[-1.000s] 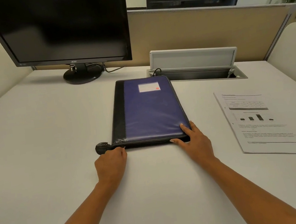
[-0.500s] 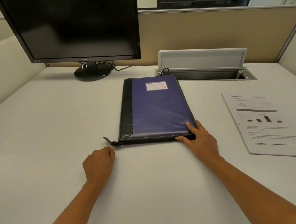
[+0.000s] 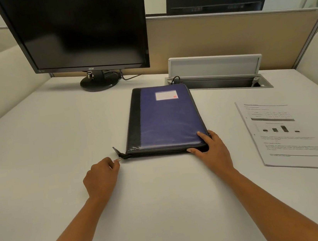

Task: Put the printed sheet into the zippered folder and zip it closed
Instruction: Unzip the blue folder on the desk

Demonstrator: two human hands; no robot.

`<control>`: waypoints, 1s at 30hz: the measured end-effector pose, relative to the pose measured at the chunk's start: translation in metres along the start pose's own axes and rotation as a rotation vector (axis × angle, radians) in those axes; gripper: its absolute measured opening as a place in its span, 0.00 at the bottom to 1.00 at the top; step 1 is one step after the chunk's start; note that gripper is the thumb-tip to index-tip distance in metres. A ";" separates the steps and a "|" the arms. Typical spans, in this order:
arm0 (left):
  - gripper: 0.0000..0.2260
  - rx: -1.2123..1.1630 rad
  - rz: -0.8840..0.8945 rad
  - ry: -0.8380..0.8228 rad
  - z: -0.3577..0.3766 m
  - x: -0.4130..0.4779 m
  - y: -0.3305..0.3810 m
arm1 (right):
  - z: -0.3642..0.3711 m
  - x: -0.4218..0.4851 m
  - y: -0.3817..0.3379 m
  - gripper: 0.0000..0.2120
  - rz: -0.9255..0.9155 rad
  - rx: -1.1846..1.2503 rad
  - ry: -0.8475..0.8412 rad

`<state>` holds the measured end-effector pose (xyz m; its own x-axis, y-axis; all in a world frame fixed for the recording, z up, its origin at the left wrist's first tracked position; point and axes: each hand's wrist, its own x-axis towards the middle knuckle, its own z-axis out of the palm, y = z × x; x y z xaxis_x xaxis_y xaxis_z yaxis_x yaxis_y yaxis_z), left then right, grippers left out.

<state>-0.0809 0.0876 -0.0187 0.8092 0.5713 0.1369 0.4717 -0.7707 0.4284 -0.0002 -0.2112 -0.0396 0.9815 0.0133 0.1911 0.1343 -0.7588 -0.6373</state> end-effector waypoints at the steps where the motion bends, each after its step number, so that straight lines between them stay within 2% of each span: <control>1: 0.10 -0.028 -0.024 0.045 -0.001 -0.001 0.001 | 0.000 0.001 0.000 0.35 0.005 -0.008 -0.002; 4: 0.05 -0.157 0.036 0.203 -0.001 -0.006 0.006 | -0.001 0.001 0.000 0.37 0.010 -0.013 -0.010; 7: 0.11 -0.215 0.191 0.262 -0.001 -0.009 0.017 | -0.004 0.002 0.000 0.37 0.025 0.047 -0.026; 9: 0.14 -0.201 0.339 0.230 0.000 -0.008 0.026 | -0.008 0.003 -0.001 0.36 0.036 0.091 -0.052; 12: 0.24 -0.141 0.495 0.061 0.008 -0.003 0.041 | -0.012 0.006 -0.003 0.33 0.041 0.183 -0.080; 15: 0.38 -0.100 0.395 -0.148 0.017 0.002 0.054 | -0.014 0.008 -0.009 0.26 0.106 0.387 -0.069; 18: 0.43 -0.046 0.314 -0.200 0.024 0.005 0.058 | -0.017 0.009 -0.016 0.18 0.185 0.643 -0.016; 23: 0.40 -0.005 0.300 -0.197 0.027 0.008 0.061 | -0.022 0.011 -0.028 0.10 0.227 0.881 0.113; 30: 0.30 -0.061 0.308 -0.141 0.025 0.013 0.060 | -0.034 0.022 -0.063 0.11 0.118 1.026 0.181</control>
<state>-0.0336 0.0413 -0.0133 0.9528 0.2670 0.1449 0.1799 -0.8803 0.4391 0.0084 -0.1856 0.0301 0.9722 -0.1872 0.1410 0.1733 0.1690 -0.9703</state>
